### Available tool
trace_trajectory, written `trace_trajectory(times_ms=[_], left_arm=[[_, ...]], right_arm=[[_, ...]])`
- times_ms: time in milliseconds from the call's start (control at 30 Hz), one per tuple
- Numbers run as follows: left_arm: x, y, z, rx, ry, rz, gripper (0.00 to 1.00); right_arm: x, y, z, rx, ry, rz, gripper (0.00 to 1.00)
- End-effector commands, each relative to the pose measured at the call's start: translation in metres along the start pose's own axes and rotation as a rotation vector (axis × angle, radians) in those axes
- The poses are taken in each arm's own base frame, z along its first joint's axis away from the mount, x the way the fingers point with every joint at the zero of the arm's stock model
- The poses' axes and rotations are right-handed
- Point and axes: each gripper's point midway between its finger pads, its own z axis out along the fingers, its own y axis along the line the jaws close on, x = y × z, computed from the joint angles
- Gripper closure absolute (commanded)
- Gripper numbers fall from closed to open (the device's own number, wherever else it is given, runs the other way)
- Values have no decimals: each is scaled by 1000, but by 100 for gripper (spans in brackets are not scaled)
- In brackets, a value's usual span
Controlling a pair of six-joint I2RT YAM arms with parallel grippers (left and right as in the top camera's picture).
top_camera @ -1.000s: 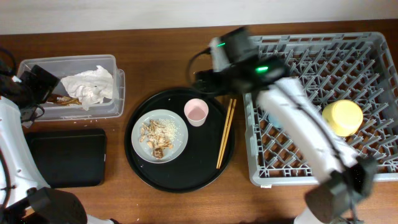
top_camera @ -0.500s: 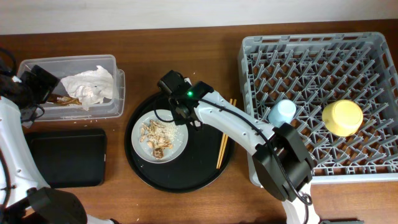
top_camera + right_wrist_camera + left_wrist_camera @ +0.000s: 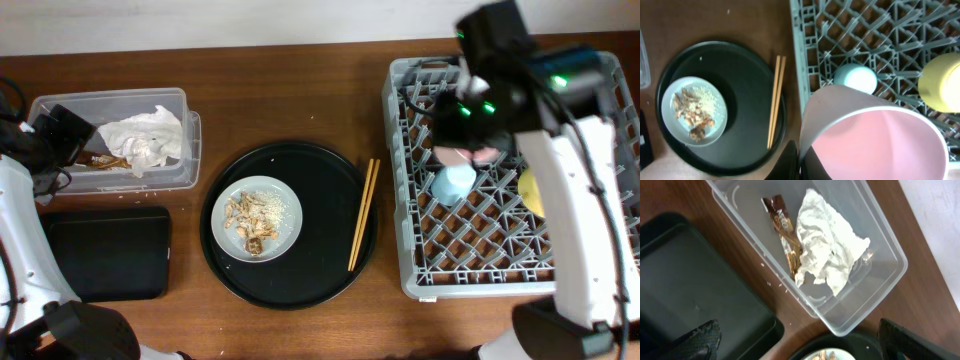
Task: Sort waste into correct bins and load items into the dishwasher rack
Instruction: 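Place the pink cup in the rack near the blue cup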
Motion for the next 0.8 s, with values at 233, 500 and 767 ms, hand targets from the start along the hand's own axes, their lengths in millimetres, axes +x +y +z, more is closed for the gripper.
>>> trace_trajectory(times_ms=[233, 500, 767], left_arm=[[-3, 2, -3, -4, -10, -9, 1], [-3, 2, -3, -4, -10, -9, 1], [-3, 2, -3, -4, -10, -9, 1]], right_arm=[[52, -19, 34, -1087, 68, -19, 96], [89, -79, 126, -1168, 70, 357, 96], [107, -76, 135, -1152, 147, 371, 96]])
